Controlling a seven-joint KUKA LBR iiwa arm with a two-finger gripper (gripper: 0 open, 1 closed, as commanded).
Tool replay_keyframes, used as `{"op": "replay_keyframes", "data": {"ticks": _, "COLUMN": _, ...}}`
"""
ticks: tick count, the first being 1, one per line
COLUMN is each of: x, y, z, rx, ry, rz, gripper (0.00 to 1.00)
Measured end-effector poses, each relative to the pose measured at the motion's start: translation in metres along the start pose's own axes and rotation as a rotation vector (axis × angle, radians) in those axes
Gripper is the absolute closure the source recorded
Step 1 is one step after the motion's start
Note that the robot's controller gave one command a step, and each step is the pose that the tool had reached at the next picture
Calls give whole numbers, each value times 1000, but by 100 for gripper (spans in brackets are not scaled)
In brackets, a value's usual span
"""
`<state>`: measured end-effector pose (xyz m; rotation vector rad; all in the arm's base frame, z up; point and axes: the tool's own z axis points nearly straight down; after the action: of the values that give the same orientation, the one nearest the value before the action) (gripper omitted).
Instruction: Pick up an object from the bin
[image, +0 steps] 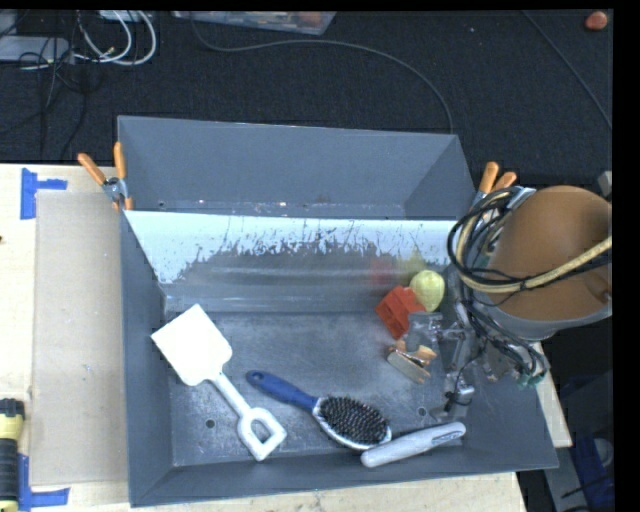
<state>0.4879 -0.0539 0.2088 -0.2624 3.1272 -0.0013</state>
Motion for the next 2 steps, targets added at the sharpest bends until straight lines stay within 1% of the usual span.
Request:
{"op": "replay_keyframes", "data": {"ticks": 1, "x": -2, "y": 18, "z": 24, "rx": -7, "ry": 13, "rz": -249, "gripper": 0}}
{"op": "replay_keyframes", "data": {"ticks": 2, "x": -32, "y": 28, "z": 66, "rx": 2, "ry": -5, "rz": -442, "gripper": 0}}
